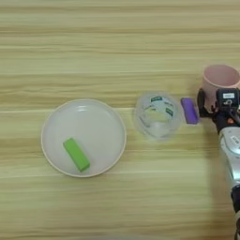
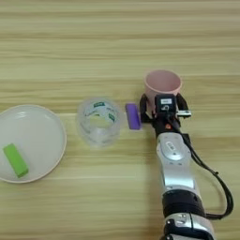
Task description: Move the objects on the table
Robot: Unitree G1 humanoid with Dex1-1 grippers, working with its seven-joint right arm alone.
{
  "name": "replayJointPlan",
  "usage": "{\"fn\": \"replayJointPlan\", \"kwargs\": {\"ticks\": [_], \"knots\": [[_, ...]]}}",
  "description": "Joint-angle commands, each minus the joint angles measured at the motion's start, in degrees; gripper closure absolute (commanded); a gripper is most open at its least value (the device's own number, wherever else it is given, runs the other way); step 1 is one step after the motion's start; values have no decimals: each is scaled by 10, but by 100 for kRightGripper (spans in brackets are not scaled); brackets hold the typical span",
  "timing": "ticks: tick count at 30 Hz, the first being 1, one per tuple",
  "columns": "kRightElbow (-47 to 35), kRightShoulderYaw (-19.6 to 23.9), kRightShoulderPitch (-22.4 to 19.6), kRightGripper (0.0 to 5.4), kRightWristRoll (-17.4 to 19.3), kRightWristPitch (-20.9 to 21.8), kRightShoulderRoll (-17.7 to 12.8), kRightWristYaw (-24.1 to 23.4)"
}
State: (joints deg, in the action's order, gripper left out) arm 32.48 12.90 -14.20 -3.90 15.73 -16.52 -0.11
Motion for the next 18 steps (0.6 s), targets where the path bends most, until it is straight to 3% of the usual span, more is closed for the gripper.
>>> {"fn": "replayJointPlan", "kwargs": {"ticks": [1, 10, 11, 18], "knots": [[-16, 1, -39, 118, 4, 16, -22, -3], [-17, -2, -35, 118, 3, 17, -19, -1], [-18, -2, -34, 82, 3, 16, -19, -2], [-26, -2, -29, 7, 7, 11, -16, -2]]}}
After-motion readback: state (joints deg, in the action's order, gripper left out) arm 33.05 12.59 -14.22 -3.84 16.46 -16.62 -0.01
